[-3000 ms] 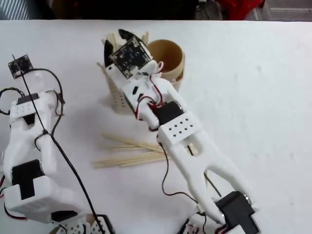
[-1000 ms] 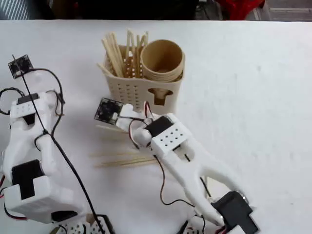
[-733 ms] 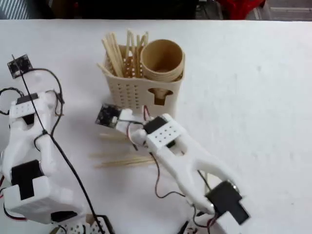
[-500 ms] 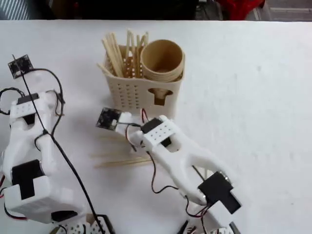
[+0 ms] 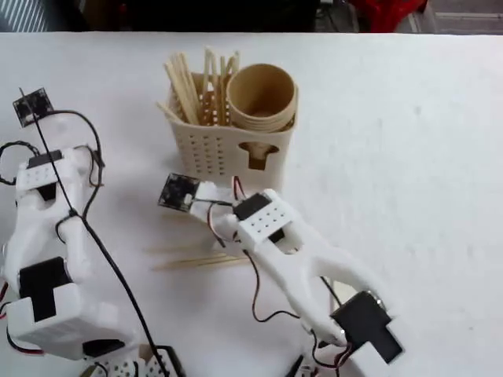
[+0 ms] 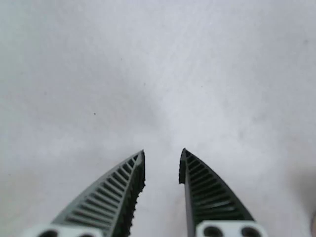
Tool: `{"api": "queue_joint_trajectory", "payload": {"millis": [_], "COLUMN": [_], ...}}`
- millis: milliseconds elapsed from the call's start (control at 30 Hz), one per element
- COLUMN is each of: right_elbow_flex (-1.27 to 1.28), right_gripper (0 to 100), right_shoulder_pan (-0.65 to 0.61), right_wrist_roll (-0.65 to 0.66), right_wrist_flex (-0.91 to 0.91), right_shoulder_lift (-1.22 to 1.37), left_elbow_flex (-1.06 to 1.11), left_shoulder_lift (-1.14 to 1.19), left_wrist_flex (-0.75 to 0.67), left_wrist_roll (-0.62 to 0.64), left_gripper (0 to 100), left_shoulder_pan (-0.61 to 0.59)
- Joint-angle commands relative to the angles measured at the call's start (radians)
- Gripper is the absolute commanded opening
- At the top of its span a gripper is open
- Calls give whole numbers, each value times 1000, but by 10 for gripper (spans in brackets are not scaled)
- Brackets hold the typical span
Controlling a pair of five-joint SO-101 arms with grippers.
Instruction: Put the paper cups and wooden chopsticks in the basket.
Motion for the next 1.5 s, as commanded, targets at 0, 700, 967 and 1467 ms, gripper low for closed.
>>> {"api": "queue_joint_trajectory", "payload": {"millis": [0,700,967,1467], "right_elbow_flex": [9,-144,-456,-832], "right_gripper": [123,16,16,18], "right_shoulder_pan": [-1,62,13,27], "right_wrist_roll": [9,-100,-130,-338], "right_wrist_flex": [-21,108,251,-587], "right_shoulder_lift": [-27,-189,-404,-117], "left_elbow_flex": [-14,-14,-12,-9], "left_shoulder_lift": [-4,-4,-4,-4], "left_wrist_flex": [-17,-17,-17,-17], "left_wrist_roll": [9,9,9,9], "left_gripper": [133,133,133,133], "left_shoulder_pan": [13,13,13,13]}}
